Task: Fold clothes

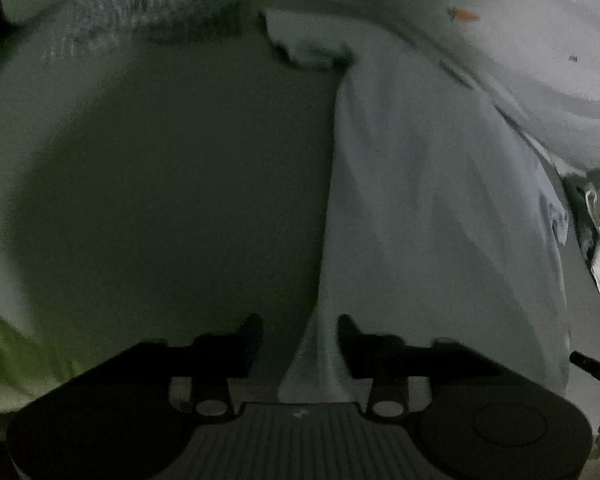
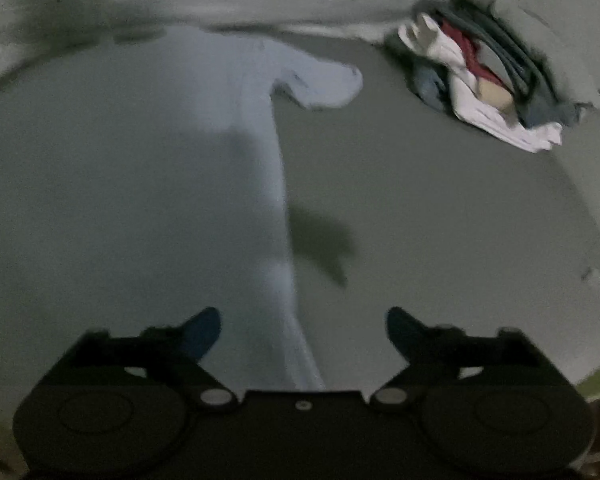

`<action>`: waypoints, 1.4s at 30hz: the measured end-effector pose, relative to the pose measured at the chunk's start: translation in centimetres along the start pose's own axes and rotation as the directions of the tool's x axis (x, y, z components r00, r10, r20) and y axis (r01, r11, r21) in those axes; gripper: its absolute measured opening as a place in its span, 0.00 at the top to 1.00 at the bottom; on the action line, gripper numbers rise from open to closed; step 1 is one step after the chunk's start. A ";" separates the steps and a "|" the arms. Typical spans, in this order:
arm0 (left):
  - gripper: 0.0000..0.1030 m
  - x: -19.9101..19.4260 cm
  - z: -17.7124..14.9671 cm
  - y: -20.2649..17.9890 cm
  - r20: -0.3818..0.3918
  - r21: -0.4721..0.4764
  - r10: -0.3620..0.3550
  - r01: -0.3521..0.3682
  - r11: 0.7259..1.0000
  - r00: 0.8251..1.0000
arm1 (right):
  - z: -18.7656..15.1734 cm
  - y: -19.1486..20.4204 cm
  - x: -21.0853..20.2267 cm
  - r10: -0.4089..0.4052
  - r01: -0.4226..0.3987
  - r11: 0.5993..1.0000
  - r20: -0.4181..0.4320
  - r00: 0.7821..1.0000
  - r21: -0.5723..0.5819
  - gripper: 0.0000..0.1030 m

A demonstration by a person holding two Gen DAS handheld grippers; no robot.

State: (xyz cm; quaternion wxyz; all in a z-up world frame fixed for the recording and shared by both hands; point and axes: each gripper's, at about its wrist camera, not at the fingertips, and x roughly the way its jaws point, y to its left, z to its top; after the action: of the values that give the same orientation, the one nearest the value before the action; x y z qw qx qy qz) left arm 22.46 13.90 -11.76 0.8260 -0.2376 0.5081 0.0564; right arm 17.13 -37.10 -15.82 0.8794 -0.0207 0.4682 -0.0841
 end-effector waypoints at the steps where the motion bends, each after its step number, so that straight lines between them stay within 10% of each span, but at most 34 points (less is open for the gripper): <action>1: 0.37 -0.1 0.5 0.1 0.013 -0.006 0.008 -0.008 1.000 1.000 | 0.5 0.4 0.3 0.032 -0.032 0.999 0.001 0.999 0.018 0.04; 13: 0.11 3.1 8.2 1.9 0.159 -0.332 -0.077 0.127 0.935 0.984 | 6.6 9.9 4.8 0.236 -0.237 0.967 -0.017 0.972 -0.098 0.00; 27: 0.10 11.8 22.1 2.6 0.182 -0.413 -0.124 0.190 0.890 0.975 | 17.0 15.9 14.1 0.244 -0.222 0.967 0.204 0.948 -0.125 0.00; 42: 0.00 16.4 27.9 2.9 0.269 -0.399 -0.164 0.265 0.878 0.949 | 16.1 17.5 15.9 0.210 -0.194 0.977 0.287 0.935 -0.084 0.00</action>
State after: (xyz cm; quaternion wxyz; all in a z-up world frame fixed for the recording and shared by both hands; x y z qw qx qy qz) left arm 51.96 26.59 -16.56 0.8067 -0.4608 0.3558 0.1013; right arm 41.39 -23.25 -21.88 0.9423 -0.0088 0.3339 0.0236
